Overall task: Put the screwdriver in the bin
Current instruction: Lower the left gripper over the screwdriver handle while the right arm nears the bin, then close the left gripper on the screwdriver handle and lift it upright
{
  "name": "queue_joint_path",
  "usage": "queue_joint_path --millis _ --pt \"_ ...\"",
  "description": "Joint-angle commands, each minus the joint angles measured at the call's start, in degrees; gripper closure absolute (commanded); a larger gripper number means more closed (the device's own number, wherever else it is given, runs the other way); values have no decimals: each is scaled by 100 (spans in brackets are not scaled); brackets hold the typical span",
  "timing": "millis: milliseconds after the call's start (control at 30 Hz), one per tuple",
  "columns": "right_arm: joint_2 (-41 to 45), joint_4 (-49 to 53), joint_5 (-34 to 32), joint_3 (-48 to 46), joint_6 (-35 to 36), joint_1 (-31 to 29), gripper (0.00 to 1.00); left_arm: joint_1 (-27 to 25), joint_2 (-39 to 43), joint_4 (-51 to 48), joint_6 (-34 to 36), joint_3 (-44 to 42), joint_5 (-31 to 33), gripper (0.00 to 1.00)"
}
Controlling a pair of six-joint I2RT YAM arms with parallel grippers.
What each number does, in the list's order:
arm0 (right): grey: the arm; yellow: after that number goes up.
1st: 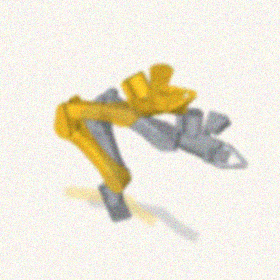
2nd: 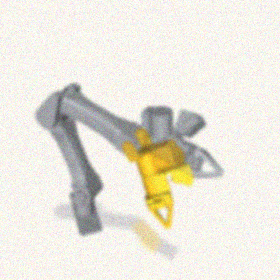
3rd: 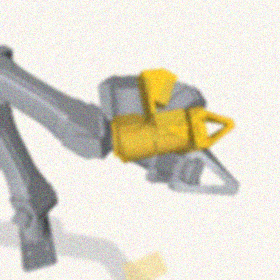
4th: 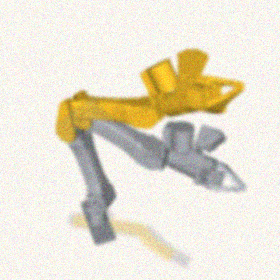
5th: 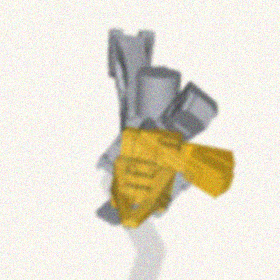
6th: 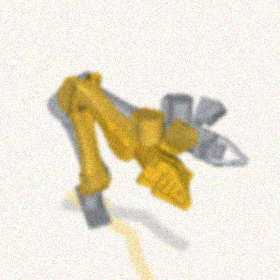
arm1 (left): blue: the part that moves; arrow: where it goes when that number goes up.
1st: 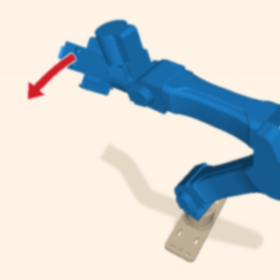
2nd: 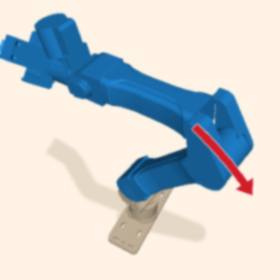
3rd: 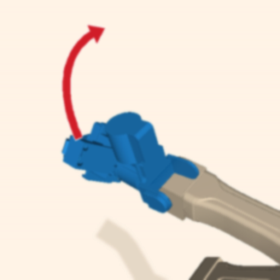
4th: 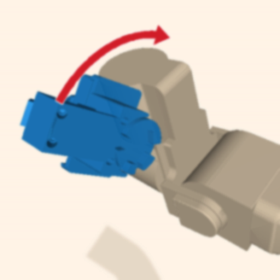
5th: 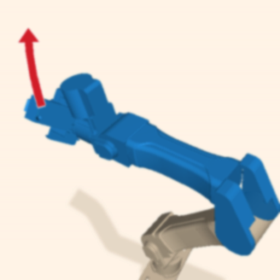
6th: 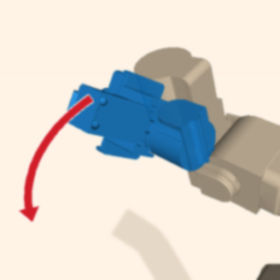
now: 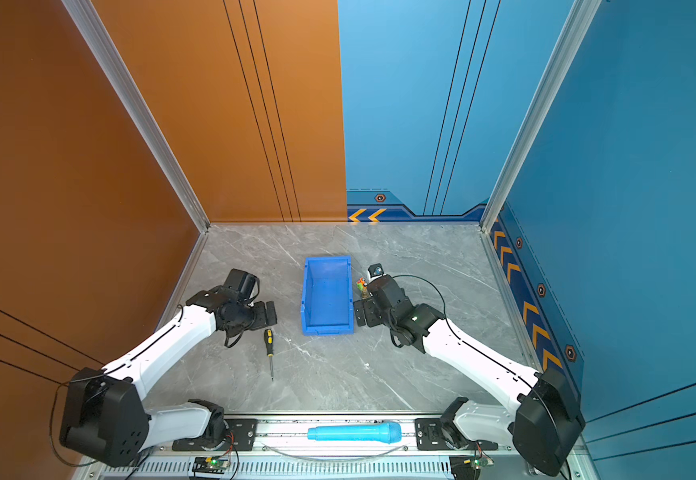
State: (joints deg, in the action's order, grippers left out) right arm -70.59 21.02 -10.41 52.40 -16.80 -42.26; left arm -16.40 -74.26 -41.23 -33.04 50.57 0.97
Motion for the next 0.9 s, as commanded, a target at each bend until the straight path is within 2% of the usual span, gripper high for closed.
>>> queue_joint_path --millis 0,200,233,867 --pt "-83 -2 242 258 176 -199 0 -143 -192 -300 -367 -135 73 7" --pt "-256 12 253 517 137 -325 0 -428 -675 -263 -336 -77 200 13" --pt "-288 12 262 550 125 -335 0 -434 -730 -239 -342 -87 210 18" --pt "-680 31 -26 834 168 -449 0 -548 -1578 203 -353 -209 315 50"
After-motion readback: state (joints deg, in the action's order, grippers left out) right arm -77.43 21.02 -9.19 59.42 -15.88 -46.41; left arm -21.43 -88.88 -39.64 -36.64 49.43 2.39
